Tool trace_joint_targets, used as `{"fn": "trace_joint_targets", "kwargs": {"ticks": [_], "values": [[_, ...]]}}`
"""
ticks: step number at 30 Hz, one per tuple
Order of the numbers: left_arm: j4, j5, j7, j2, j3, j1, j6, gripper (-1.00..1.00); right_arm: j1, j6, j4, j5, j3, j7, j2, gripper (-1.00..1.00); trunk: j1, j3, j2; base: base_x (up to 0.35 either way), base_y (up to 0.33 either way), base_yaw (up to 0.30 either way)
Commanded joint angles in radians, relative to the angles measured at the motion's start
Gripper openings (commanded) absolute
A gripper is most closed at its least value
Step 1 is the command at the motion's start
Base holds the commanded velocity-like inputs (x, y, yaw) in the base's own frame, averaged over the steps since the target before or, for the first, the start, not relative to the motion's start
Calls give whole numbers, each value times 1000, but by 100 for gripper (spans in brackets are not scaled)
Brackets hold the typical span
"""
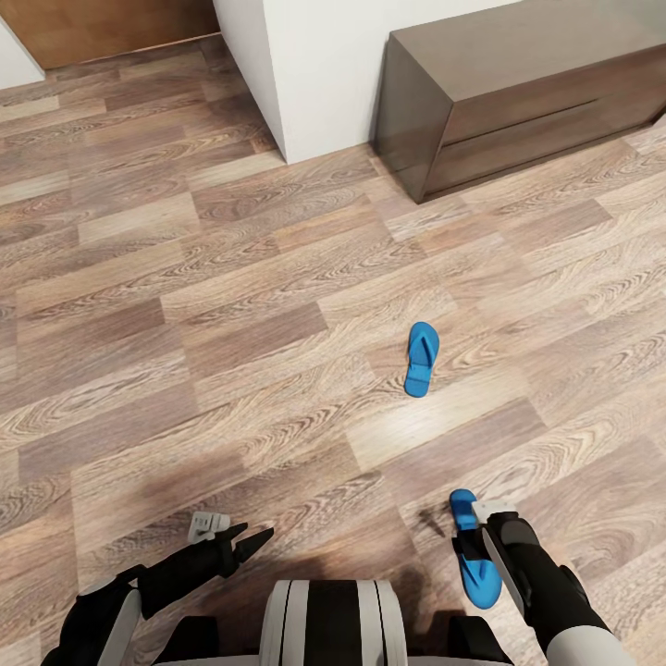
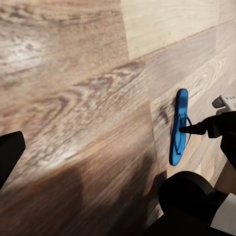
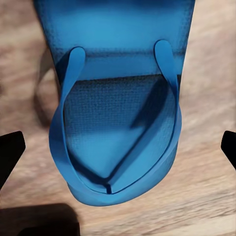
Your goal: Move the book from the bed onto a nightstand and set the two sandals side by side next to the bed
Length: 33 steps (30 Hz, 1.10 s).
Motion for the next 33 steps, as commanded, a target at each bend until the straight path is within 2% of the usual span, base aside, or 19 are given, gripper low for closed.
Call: {"fn": "trace_joint_targets", "kwargs": {"ticks": [1, 33], "values": [[0, 6, -1, 0, 1, -1, 7, 100, 0, 5, -1, 7, 0, 3, 0, 100, 0, 0, 0, 0, 0, 0], [-4, 11, -14, 1, 3, -1, 10, 100, 0, 5, -1, 7, 0, 3, 1, 100, 0, 0, 0, 0, 0, 0]]}}
